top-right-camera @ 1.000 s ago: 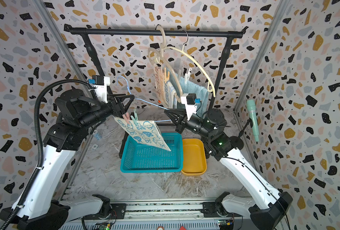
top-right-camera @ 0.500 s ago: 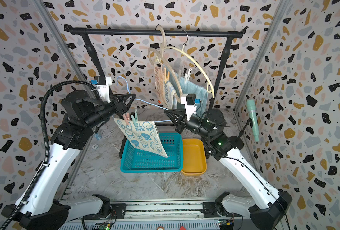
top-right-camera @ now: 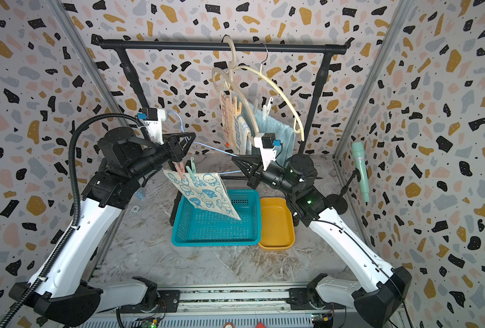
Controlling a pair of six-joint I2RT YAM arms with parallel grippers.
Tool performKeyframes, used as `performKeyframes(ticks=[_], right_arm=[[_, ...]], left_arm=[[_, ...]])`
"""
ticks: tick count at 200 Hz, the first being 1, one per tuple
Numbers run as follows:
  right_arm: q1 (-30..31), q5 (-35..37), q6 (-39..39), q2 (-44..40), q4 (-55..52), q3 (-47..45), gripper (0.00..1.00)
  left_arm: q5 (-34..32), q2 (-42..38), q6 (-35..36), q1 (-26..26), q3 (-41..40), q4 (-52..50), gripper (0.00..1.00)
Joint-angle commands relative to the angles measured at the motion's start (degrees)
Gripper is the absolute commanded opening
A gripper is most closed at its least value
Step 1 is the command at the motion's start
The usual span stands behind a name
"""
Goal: Remove the clothespins securing towels to the hanger
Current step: Pick up the hanger from the clothesline.
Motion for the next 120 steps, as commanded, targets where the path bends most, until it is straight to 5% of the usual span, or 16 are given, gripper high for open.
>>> performKeyframes(ticks=[1, 43, 89, 120], right_arm=[[0.4, -0.3, 0.2, -0.8, 4.1, 1.3, 0.0], [0.4, -0.3, 0.2, -0.4, 4.3, 1.3, 0.0], [0.4, 0.3, 0.2, -0.4, 3.2, 1.1, 0.0], [0.0, 0.9, -0.4, -1.8, 1.2, 0.4, 0.37]], left_arm=[[1.1, -0.1, 0.3, -0.7, -0.9, 3.3, 0.21], [0.9, 0.0, 0.6, -0.6, -1.7, 3.5, 0.0], [0.9, 0.0, 0.8, -0.7, -2.9, 4.8, 0.0], [0.7, 0.2, 0.9, -0.7, -3.1, 5.7, 0.0]])
